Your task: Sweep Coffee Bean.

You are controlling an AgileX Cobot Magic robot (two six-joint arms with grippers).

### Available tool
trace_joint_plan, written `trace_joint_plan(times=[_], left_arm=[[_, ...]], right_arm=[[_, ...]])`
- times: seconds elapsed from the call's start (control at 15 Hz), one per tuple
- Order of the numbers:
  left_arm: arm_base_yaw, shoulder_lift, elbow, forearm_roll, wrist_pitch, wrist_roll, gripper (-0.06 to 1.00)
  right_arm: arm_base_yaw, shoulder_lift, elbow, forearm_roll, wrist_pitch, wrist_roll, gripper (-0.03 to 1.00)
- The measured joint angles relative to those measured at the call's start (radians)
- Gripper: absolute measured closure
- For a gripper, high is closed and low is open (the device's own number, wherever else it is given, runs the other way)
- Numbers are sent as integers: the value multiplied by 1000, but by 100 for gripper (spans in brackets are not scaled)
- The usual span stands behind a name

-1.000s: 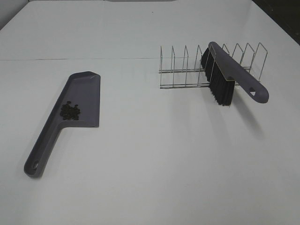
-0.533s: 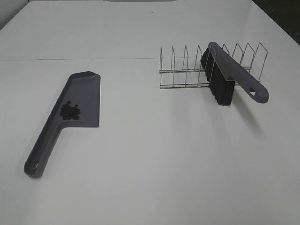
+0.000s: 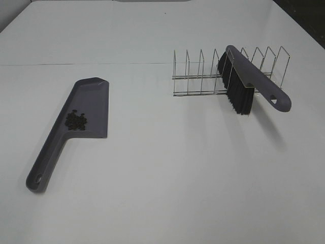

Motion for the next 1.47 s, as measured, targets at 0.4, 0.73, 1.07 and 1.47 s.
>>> trace_joint_plan(times=[0.4,0.73,1.07,1.47], left_arm=[[200,0,0,0,0,1,25],[222,-2,0,0,0,1,25],[222,-2,0,0,0,1,25],[222,-2,0,0,0,1,25]], right_arm=[[0,0,0,2,0,0,22],[-55,0,0,2,0,0,22],[-111,0,0,3,0,0,22],[-111,0,0,3,0,0,22]])
